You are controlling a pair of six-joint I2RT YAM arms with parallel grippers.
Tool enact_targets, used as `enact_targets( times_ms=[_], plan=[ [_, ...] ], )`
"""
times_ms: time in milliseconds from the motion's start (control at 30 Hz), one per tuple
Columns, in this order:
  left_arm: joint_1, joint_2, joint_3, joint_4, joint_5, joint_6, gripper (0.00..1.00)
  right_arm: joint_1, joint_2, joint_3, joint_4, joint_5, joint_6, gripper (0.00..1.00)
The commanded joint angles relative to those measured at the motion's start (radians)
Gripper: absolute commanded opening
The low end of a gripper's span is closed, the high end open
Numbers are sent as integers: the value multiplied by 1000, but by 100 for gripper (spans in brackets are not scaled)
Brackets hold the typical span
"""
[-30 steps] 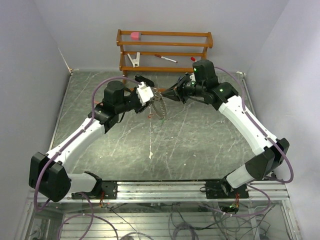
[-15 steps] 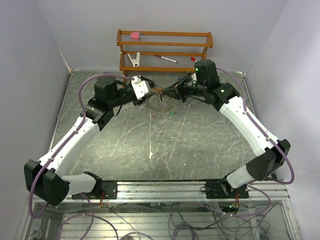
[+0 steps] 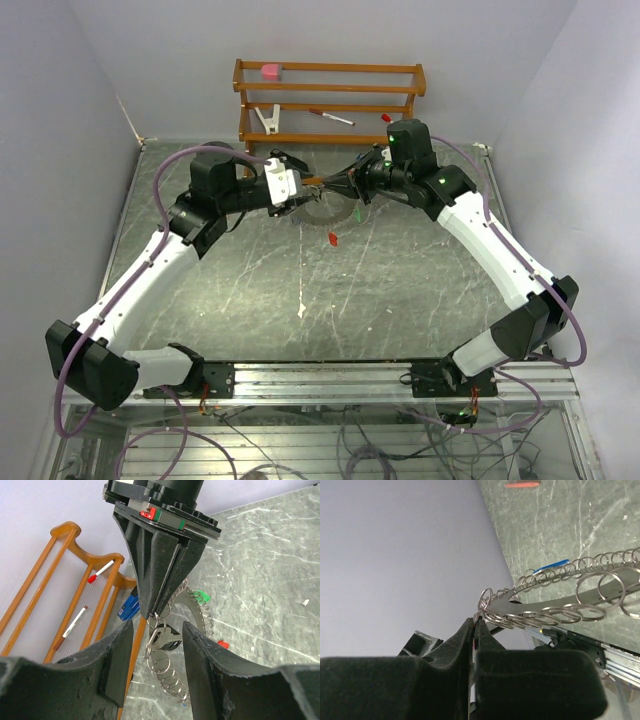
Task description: Put the keys on the keyring
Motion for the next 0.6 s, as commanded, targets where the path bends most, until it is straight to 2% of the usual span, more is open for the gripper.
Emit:
enact_targets(
  times_ms=[0, 300, 400, 567],
  plan=[
    [-10, 6, 37, -59, 42, 56, 54, 2, -9, 6, 59, 8, 13, 0],
    [-19, 28, 7, -4, -38, 66, 48, 7, -17, 2, 72, -4, 16, 0],
    [-22, 32, 5, -13, -56, 79, 35, 9, -19, -4, 81, -11, 19, 0],
    [-21, 38, 9, -53, -70, 132, 27, 10, -18, 0, 95, -18, 18, 0]
  ],
)
